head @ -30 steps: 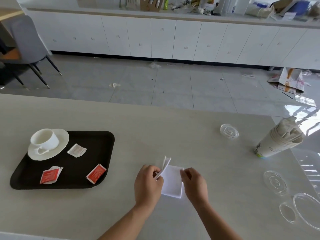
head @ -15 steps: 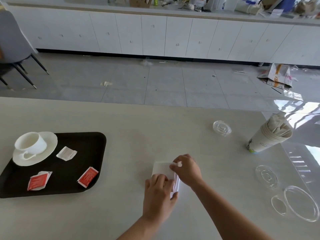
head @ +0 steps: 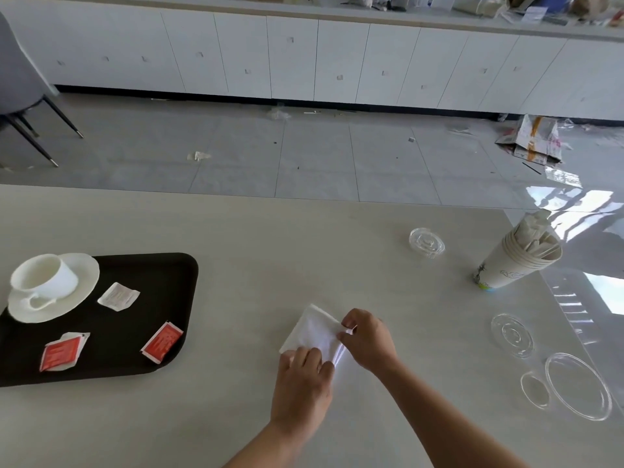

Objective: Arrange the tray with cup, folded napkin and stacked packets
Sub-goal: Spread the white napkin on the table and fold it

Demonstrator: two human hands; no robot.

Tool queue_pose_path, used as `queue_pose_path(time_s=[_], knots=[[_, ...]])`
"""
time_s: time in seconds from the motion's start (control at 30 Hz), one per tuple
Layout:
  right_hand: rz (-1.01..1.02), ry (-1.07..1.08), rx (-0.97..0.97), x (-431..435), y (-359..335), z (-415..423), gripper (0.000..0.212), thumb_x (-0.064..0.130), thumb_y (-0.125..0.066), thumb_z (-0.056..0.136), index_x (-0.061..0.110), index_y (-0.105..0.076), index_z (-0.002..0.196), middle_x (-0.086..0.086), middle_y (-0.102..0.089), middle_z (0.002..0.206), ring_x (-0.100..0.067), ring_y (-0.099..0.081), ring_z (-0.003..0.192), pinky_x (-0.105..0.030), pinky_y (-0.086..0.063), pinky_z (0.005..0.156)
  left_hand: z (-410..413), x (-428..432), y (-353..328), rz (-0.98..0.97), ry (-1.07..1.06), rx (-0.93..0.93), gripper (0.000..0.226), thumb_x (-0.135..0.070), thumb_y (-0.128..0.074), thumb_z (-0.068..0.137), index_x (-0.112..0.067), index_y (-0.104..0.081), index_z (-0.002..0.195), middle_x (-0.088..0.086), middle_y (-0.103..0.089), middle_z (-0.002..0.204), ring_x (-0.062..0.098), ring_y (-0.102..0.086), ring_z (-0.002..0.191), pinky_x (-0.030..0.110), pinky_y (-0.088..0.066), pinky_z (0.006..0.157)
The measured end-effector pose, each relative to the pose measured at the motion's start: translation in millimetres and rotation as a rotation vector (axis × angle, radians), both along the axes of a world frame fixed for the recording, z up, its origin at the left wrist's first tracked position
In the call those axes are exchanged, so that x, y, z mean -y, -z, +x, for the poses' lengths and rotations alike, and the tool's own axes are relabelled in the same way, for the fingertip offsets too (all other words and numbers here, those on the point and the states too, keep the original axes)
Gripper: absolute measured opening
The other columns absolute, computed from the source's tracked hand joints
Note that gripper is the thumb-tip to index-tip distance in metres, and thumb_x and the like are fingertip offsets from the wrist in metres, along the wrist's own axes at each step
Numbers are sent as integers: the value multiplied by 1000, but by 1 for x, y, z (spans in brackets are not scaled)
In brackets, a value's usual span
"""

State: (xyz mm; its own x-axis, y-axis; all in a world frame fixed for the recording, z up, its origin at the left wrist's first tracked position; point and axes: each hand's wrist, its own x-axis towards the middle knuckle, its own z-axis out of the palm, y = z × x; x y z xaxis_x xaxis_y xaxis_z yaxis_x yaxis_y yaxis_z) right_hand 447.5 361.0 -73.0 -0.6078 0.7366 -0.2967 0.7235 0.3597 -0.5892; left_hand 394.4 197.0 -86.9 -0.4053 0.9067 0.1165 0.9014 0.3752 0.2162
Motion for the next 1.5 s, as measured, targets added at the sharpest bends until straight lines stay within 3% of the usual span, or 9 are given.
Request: queue_pose_path(time_s=[0.33,0.43,0.53,0.63,0.7,0.77,0.97,1.13,1.5], knots=[[-100,229,-26,22,2,12,6,21,-63,68,20,-58,68,5,-62,63,-17,-59,62,-28,-43,52,-33,19,13,59,93,-78,25,-1,-74,58,-18,-57,66,1,-54,70,24,-53,66,33,-43,61],[-50,178,29,25,5,15,8,25,-65,75,24,-59,81,5,-62,82,-17,-59,76,-32,-48,62,-32,17,13,51,75,-69,26,0,-74,56,-16,-57,68,4,-59,78,26,-59,75,35,-48,65],[203,-26,10,24,11,22,41,27,-65,83,26,-56,123,8,-55,126,-18,-51,113,-34,-52,80,-31,15,14,33,69,-49,27,-4,-76,61,-14,-68,85,11,-68,106,31,-65,105,40,-55,85],[360,-434,-37,20,15,20,66,25,-47,93,34,-21,153,22,-11,162,-9,-7,149,-29,-19,118,-32,13,13,-34,86,10,45,-12,-77,60,-15,-71,105,12,-68,116,30,-62,117,42,-53,96],[428,-591,32,15,22,15,61,42,-29,101,33,-3,156,22,11,162,-9,16,149,-31,4,120,-34,10,12,-35,101,35,54,-13,-80,55,-16,-70,108,11,-69,115,29,-63,115,42,-53,95],[453,-637,140,9,31,16,66,59,-16,100,30,6,155,19,18,161,-14,20,149,-38,9,120,-39,10,11,4,129,61,52,-10,-82,51,-15,-70,101,10,-69,112,28,-64,114,44,-54,93],[477,-620,208,10,45,21,70,63,-13,99,25,1,156,13,12,163,-25,14,150,-45,6,119,-51,3,11,98,86,171,15,-21,-59,70,-14,-59,83,9,-62,118,29,-56,121,46,-36,111],[483,-636,203,10,46,21,72,63,-14,99,21,-4,157,7,4,165,-29,8,151,-45,3,118,-56,-14,18,-170,1,-19,71,-52,-34,95,-3,-38,146,16,-31,156,34,-27,144,51,-18,113],[462,-613,200,5,36,13,70,63,-10,97,27,1,156,14,13,162,-23,21,149,-44,12,118,-69,-8,30,-351,64,8,83,-66,-13,95,-4,-34,147,14,-28,157,33,-25,145,50,-16,110]])
